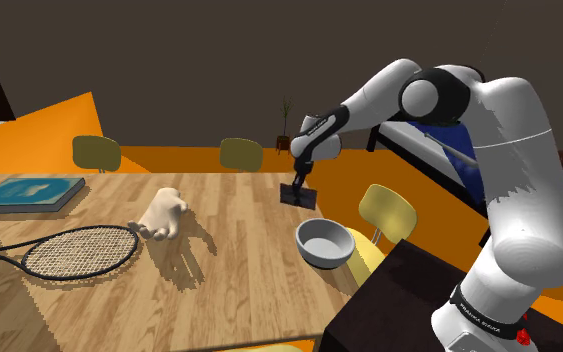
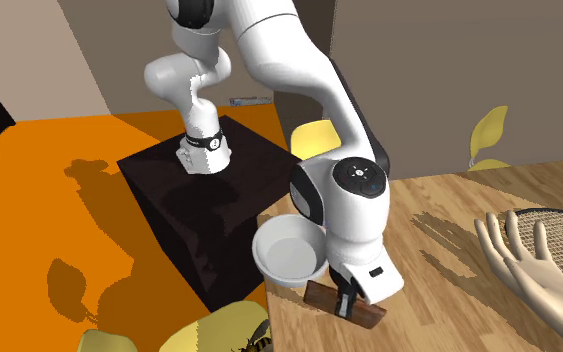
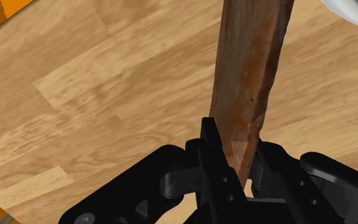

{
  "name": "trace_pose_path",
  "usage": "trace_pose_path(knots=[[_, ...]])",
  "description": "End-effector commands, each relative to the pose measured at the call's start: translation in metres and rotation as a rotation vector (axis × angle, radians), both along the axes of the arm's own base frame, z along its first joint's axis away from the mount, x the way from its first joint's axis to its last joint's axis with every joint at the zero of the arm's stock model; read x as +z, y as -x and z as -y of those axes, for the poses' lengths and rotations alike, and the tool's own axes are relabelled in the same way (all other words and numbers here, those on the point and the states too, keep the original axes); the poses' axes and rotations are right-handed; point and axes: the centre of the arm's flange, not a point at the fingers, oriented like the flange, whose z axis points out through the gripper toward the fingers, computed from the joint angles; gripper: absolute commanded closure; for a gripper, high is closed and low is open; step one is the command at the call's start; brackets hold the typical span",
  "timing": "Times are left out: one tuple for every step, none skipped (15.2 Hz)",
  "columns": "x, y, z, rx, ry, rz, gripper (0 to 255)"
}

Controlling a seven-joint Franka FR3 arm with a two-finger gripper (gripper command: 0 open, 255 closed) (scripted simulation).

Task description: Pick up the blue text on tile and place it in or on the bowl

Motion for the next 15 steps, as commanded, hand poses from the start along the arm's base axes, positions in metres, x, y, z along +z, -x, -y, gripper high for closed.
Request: trace_pose_path(knots=[[0.010,0.000,0.000,0.000,0.000,0.000,255],[0.015,0.000,0.000,0.000,0.000,0.000,255],[0.021,0.000,0.000,0.000,0.000,0.000,255],[0.026,0.000,0.000,0.000,0.000,0.000,255],[0.031,0.000,0.000,0.000,0.000,0.000,255],[0.036,0.000,0.000,0.000,0.000,0.000,255],[0.042,0.000,0.000,0.000,0.000,0.000,255],[0.047,0.000,0.000,0.000,0.000,0.000,255],[0.052,0.000,0.000,0.000,0.000,0.000,255],[0.058,0.000,0.000,0.000,0.000,0.000,255],[0.063,0.000,0.000,0.000,0.000,0.000,255],[0.063,0.000,0.000,0.000,0.000,0.000,255],[0.064,0.013,-0.004,0.000,0.000,0.000,255],[0.065,0.025,-0.008,0.000,0.000,0.000,255],[0.066,0.038,-0.012,0.000,0.000,0.000,255]])
